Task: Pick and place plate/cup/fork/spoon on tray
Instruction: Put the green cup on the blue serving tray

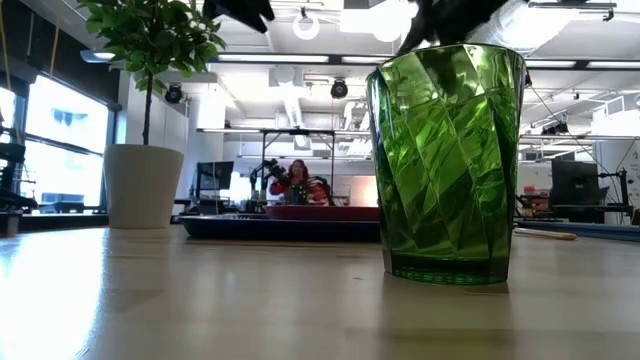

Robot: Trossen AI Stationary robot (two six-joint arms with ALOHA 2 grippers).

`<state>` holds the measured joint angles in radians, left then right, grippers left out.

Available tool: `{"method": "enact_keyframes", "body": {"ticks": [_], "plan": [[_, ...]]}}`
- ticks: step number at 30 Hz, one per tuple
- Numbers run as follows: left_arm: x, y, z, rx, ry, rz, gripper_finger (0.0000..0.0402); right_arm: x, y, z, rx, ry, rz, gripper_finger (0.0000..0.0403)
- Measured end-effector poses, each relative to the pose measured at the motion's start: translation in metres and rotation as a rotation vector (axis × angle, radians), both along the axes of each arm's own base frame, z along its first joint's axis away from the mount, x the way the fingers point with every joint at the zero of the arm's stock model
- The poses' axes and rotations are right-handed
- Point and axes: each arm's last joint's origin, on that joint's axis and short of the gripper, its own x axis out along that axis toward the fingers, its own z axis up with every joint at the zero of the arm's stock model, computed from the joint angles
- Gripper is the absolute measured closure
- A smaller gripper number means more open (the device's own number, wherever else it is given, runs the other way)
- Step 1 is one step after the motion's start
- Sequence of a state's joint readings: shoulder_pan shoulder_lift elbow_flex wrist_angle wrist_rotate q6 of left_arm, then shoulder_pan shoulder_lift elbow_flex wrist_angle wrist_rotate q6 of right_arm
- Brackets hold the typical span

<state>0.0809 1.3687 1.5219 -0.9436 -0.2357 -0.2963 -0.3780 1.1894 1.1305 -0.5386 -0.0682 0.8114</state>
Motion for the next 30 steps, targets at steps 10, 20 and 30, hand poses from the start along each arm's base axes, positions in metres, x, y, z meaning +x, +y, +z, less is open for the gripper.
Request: {"method": "enact_keyframes", "body": {"ticks": [10, 20, 30], "plan": [[0.022, -0.036, -0.003, -0.095, -0.089, -0.148, 0.0261, -0.017, 0.038, 0.041, -0.159, -0.241, 0.038, 0.0286], [0.059, -0.078, -0.032, -0.096, -0.057, -0.271, 0.0259, -0.027, 0.048, 0.051, -0.171, -0.297, 0.080, 0.0286], [0.095, -0.112, -0.088, -0.104, 0.087, -0.308, 0.0259, -0.028, 0.049, 0.049, -0.155, -0.275, 0.104, 0.0286]]}}
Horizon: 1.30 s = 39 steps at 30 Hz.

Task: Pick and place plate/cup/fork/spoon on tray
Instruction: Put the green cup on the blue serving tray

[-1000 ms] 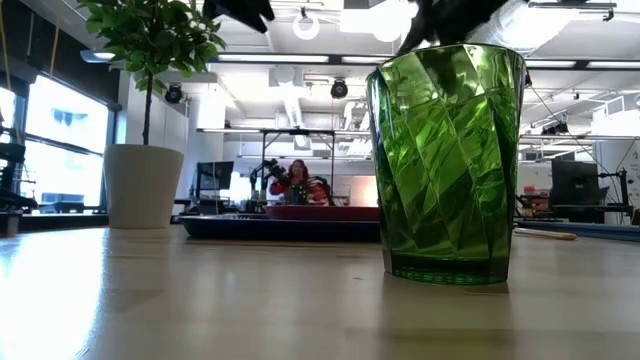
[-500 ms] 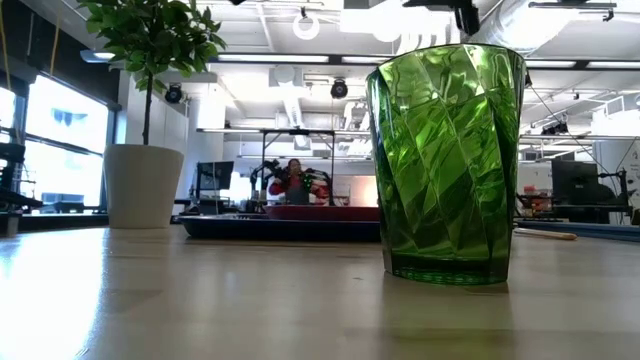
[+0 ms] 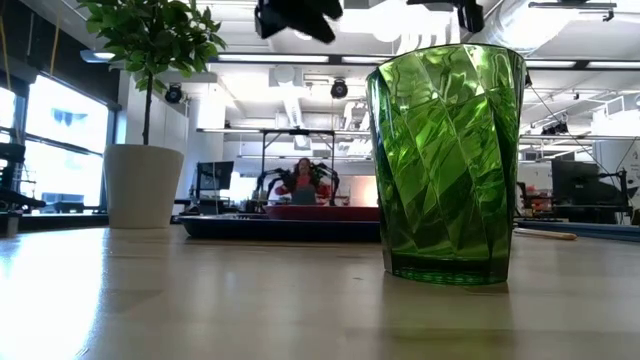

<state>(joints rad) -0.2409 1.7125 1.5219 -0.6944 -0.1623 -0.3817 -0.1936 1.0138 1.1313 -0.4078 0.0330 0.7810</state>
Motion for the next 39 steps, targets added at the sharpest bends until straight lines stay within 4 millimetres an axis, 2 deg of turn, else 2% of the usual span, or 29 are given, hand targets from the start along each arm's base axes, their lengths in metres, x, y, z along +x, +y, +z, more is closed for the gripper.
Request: {"method": "enact_keyframes", "body": {"ticks": [6, 10, 18, 23, 31, 39], "plan": [[0.011, -0.014, -0.025, -0.060, 0.062, 0.058, 0.0259, -0.001, 0.000, -0.003, 0.006, 0.033, 0.000, 0.0286], [0.015, -0.020, -0.033, -0.110, 0.073, 0.114, 0.0259, -0.001, 0.000, -0.004, 0.006, 0.047, 0.001, 0.0286], [0.020, -0.022, -0.031, -0.272, 0.019, 0.278, 0.0259, -0.002, 0.000, -0.008, 0.012, 0.081, 0.001, 0.0286], [0.028, -0.024, -0.028, -0.345, -0.049, 0.269, 0.0259, -0.003, 0.001, -0.009, 0.016, 0.102, 0.001, 0.0286], [0.033, -0.021, -0.046, -0.325, 0.014, 0.284, 0.0259, -0.004, 0.001, -0.012, 0.021, 0.127, 0.001, 0.0286], [0.039, -0.023, -0.054, -0.317, 0.017, 0.277, 0.0259, -0.004, 0.001, -0.013, 0.019, 0.139, 0.001, 0.0286]]}}
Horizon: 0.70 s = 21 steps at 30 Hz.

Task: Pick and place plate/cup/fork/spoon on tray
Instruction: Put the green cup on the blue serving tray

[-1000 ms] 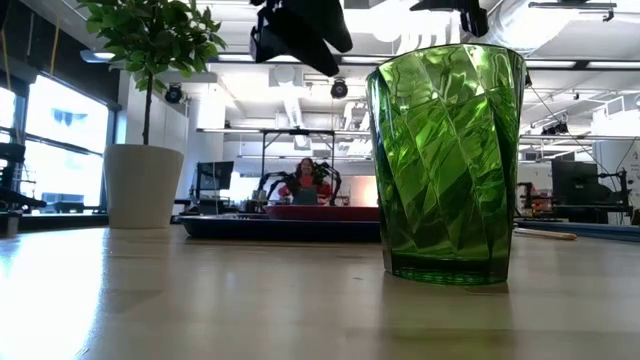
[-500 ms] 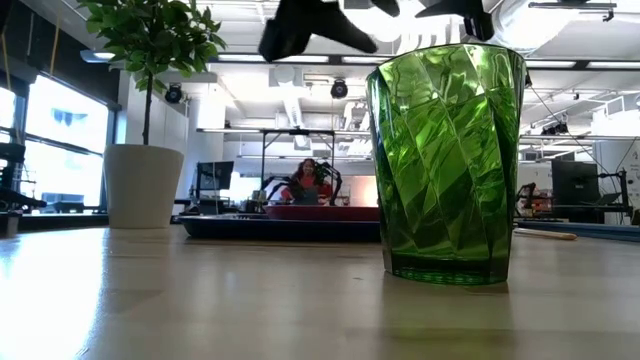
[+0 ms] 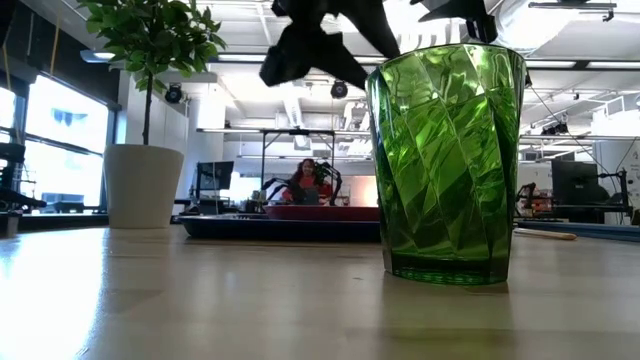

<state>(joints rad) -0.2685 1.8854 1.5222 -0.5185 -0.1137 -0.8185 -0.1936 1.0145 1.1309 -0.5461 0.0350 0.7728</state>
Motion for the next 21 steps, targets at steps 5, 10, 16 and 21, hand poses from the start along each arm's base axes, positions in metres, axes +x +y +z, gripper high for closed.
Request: {"method": "enact_keyframes", "body": {"ticks": [5, 10, 16, 21], "plan": [[0.003, -0.004, -0.006, -0.003, 0.003, -0.013, 0.0259, -0.001, 0.000, -0.001, -0.017, 0.020, -0.010, 0.0286], [0.004, -0.010, -0.017, -0.004, 0.041, -0.041, 0.0259, -0.001, 0.000, -0.001, -0.017, 0.020, -0.010, 0.0286], [0.004, -0.012, -0.023, -0.005, 0.066, -0.041, 0.0259, -0.001, 0.000, -0.002, -0.016, 0.025, -0.010, 0.0286], [0.004, -0.012, -0.024, -0.003, 0.073, -0.041, 0.0259, -0.001, 0.000, -0.002, -0.016, 0.027, -0.010, 0.0286]]}}
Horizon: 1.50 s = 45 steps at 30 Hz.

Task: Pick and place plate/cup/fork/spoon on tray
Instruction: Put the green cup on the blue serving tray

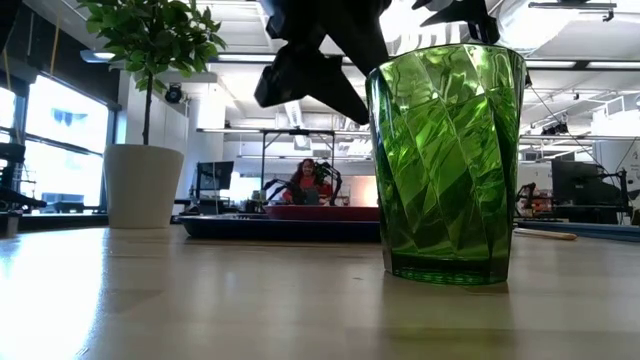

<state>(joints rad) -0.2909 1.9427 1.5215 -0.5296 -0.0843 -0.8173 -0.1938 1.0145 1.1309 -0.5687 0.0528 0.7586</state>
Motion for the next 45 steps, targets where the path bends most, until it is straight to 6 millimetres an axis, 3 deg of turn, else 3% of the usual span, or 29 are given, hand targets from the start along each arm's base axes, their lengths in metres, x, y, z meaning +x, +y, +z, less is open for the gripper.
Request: {"method": "enact_keyframes", "body": {"ticks": [8, 16, 20, 24, 33, 40, 45], "plan": [[0.000, 0.003, -0.001, 0.025, 0.006, -0.018, 0.0259, 0.000, 0.000, 0.000, 0.000, 0.001, -0.001, 0.0286], [0.007, 0.004, -0.023, 0.003, 0.061, -0.012, 0.0259, 0.000, 0.000, 0.000, 0.001, 0.005, 0.000, 0.0286], [0.009, 0.004, -0.023, -0.007, 0.054, -0.003, 0.0264, -0.001, 0.000, -0.001, 0.002, 0.014, -0.001, 0.0286], [0.009, 0.004, -0.023, -0.005, 0.050, -0.006, 0.0289, -0.001, 0.000, -0.002, 0.004, 0.021, -0.001, 0.0286], [0.010, 0.008, -0.021, 0.009, 0.045, -0.018, 0.0391, -0.001, 0.000, -0.002, 0.005, 0.026, -0.001, 0.0286], [0.013, 0.024, -0.020, 0.012, 0.042, 0.010, 0.0394, -0.001, 0.000, -0.002, 0.004, 0.017, -0.002, 0.0286], [0.013, 0.043, -0.003, 0.030, -0.011, 0.024, 0.0396, 0.002, 0.000, 0.005, -0.011, -0.055, -0.001, 0.0286]]}}
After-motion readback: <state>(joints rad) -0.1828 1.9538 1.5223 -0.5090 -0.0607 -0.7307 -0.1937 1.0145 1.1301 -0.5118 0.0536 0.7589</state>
